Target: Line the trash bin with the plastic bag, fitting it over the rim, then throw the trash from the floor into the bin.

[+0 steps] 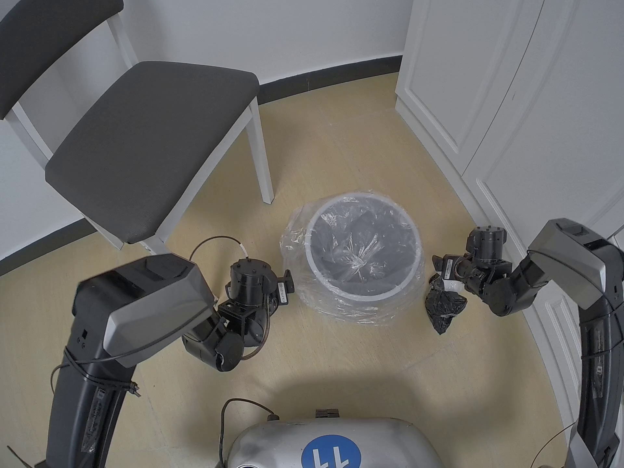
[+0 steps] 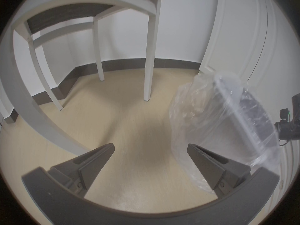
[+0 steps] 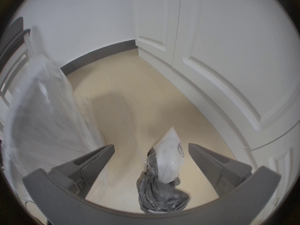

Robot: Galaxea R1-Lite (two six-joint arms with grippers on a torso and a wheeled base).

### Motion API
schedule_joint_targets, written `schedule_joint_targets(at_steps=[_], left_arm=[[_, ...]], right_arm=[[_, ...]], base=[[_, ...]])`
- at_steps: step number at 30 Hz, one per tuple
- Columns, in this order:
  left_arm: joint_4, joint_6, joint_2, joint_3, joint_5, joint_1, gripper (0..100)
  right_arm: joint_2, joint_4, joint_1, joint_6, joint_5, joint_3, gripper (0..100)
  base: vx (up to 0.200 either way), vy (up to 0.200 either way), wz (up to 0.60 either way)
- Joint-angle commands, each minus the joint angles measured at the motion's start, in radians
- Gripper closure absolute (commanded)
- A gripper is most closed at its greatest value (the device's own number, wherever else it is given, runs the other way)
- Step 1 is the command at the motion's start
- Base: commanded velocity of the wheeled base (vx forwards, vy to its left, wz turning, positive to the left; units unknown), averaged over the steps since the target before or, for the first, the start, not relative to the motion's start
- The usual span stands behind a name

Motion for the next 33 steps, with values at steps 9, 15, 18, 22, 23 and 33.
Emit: schedule_joint_targets(at_steps=[9, 15, 18, 22, 23, 33], left_arm=[[-0.010, 0.002, -0.175, 0.086, -0.005, -0.042, 0], [-0.100, 0.006, -0.166, 0.121, -0.002, -0.099, 0], [-0.128, 0.006, -0.146, 0.129, -0.002, -0.120, 0], [-0.128, 0.006, -0.125, 0.123, -0.001, -0.125, 0], [-0.128, 0.006, -0.125, 0.121, -0.002, -0.123, 0], [-0.126, 0.008, -0.115, 0.132, -0.008, -0.120, 0]], right_arm=[[-0.097, -0.009, 0.036, 0.007, 0.006, 0.048, 0], [-0.108, -0.117, 0.085, -0.002, -0.002, 0.115, 0], [-0.106, -0.123, 0.102, -0.005, 0.000, 0.132, 0], [-0.099, -0.121, 0.104, -0.017, 0.000, 0.143, 0], [-0.100, -0.123, 0.104, -0.023, 0.003, 0.149, 0], [-0.108, -0.124, 0.095, -0.046, 0.009, 0.173, 0]], base=[[0.000, 0.000, 0.00], [0.000, 0.000, 0.00], [0.000, 0.000, 0.00], [0.000, 0.000, 0.00], [0.000, 0.000, 0.00], [0.000, 0.000, 0.00]])
